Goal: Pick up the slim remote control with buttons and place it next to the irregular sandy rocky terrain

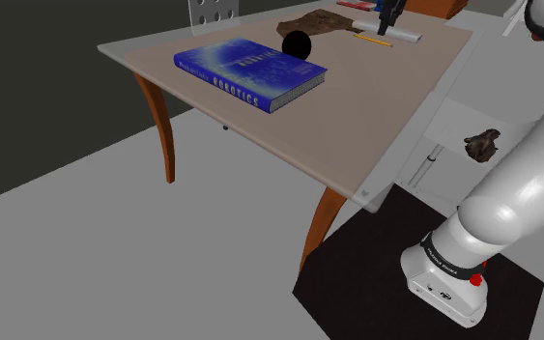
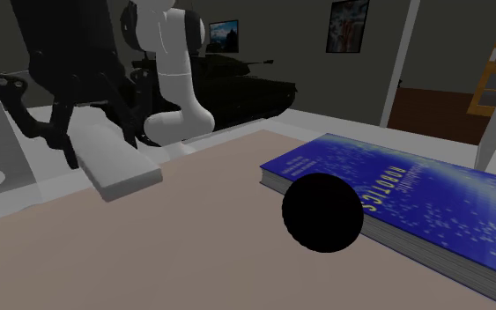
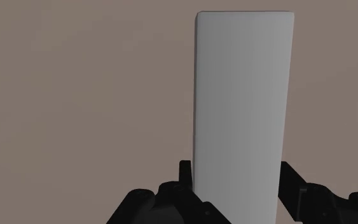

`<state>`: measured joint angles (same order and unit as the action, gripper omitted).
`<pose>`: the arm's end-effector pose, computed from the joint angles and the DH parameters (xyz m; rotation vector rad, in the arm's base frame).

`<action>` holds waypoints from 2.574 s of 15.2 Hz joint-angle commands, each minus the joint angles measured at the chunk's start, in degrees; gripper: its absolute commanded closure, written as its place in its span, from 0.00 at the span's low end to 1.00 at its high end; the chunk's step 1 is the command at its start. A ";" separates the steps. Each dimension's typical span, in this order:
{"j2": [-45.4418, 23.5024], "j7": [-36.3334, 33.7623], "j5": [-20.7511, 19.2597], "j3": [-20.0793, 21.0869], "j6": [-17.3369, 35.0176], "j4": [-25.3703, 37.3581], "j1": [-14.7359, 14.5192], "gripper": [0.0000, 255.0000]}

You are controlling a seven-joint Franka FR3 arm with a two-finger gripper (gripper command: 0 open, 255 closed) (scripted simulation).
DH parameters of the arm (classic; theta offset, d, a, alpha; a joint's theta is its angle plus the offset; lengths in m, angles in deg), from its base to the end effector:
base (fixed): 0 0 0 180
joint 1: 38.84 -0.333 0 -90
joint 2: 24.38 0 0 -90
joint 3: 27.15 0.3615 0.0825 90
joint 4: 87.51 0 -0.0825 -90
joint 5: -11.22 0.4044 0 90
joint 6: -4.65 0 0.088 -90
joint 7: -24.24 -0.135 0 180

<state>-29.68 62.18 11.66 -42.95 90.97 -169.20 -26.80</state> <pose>0.5355 -0.2717 0.6549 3.1189 0.2779 -0.0257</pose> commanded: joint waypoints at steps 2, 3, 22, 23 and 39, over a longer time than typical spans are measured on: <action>-5.98 4.13 1.88 -1.72 -2.33 8.13 2.73 1.00; -8.21 5.41 2.64 -2.19 -3.18 11.11 3.81 1.00; -16.70 11.05 5.59 -3.55 3.45 12.57 8.60 1.00; -16.43 11.03 5.50 -3.54 4.37 11.38 8.46 1.00; -15.52 10.98 5.23 -3.50 8.31 6.55 7.95 0.00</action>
<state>-45.20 73.16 16.88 -46.45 99.28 -162.65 -18.85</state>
